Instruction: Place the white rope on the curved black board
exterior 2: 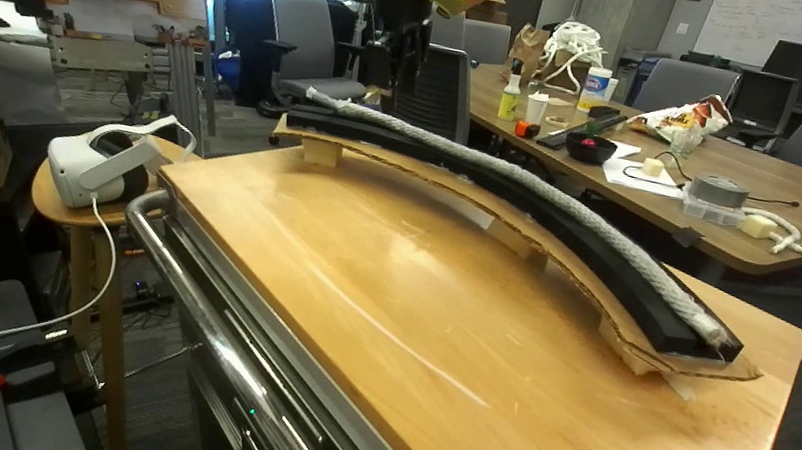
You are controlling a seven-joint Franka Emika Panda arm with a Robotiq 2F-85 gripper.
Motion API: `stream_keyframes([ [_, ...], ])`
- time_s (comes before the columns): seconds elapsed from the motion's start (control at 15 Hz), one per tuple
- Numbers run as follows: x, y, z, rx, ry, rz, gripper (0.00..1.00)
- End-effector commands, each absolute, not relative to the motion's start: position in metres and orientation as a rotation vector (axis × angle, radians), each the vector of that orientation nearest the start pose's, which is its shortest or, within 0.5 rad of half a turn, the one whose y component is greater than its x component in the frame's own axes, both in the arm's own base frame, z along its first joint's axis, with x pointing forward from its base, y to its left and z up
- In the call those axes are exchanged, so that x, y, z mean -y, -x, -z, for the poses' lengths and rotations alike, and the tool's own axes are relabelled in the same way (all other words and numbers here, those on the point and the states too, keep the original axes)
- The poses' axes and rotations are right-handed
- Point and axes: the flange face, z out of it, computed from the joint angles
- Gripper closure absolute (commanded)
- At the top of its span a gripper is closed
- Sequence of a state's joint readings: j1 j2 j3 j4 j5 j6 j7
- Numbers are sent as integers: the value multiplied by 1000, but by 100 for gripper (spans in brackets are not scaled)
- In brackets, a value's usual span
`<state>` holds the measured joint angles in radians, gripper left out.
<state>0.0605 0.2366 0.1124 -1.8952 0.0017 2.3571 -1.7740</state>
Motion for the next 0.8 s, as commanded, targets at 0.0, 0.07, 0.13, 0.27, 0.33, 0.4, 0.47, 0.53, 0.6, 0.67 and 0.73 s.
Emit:
stream_keyframes([
  [0.0, -135, -634, -402, -2480, -1669, -238, 2],
  [0.07, -142, -635, -400, -2490, -1671, -237, 0],
  [0.13, -147, -636, -399, -2501, -1674, -236, 0],
  [0.27, -155, -639, -396, -2519, -1680, -234, 0],
  [0.33, -157, -641, -394, -2530, -1693, -229, 0],
  [0.4, -158, -642, -393, -2538, -1698, -221, 0],
  [0.47, -160, -644, -391, -2546, -1698, -204, 4],
  [0.53, -161, -645, -390, -2551, -1700, -189, 10],
  [0.6, -162, -647, -388, -2557, -1701, -170, 23],
  [0.67, -163, -648, -386, -2567, -1698, -152, 34],
  [0.73, -165, -650, -384, -2573, -1699, -140, 41],
])
